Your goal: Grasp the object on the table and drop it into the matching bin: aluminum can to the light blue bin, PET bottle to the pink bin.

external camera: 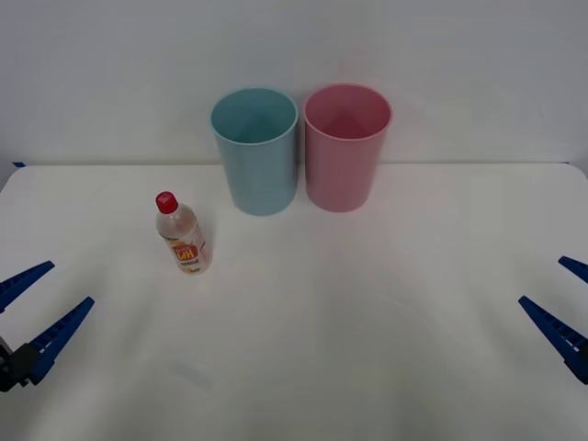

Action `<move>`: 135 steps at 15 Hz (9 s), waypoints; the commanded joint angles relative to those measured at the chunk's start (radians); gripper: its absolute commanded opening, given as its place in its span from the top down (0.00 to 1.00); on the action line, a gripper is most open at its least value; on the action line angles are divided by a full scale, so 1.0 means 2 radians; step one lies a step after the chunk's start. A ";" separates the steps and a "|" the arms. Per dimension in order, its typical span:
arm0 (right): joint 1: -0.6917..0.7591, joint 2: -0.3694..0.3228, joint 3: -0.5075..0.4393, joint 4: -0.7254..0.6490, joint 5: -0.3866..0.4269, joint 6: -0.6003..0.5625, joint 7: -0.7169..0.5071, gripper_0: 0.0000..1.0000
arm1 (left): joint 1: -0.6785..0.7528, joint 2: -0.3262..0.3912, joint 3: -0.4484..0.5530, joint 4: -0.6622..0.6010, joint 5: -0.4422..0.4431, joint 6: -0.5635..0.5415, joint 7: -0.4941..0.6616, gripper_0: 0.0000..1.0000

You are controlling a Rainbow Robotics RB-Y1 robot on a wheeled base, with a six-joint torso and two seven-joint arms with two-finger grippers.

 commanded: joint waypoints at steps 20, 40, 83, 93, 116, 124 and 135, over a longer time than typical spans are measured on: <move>0.000 0.000 0.000 0.000 0.000 0.000 0.000 0.00 | -0.016 -0.001 -0.134 0.023 -0.048 0.217 -0.038 0.00; 0.000 0.000 0.000 0.000 0.000 0.000 0.000 0.00 | -0.179 -0.035 -0.187 0.171 -0.049 0.246 -0.101 0.00; 0.000 0.000 0.000 0.000 0.000 0.000 0.000 0.00 | -0.161 -0.020 -0.187 -0.023 -0.043 0.268 0.037 1.00; 0.000 0.000 0.000 0.000 0.000 0.000 0.000 0.00 | -0.208 -0.020 -0.191 -0.106 -0.111 0.301 0.182 1.00; 0.000 0.000 0.000 0.000 0.000 0.000 0.000 0.00 | -0.665 -0.117 -0.299 0.364 -0.167 0.383 0.014 1.00; 0.000 0.000 0.000 0.000 0.000 0.000 0.000 0.00 | -0.685 -0.149 -0.354 0.377 -0.158 0.473 0.001 1.00; 0.000 0.000 0.000 0.000 0.000 0.000 0.000 0.00 | -0.684 -0.142 -0.355 0.377 -0.147 0.468 0.004 0.00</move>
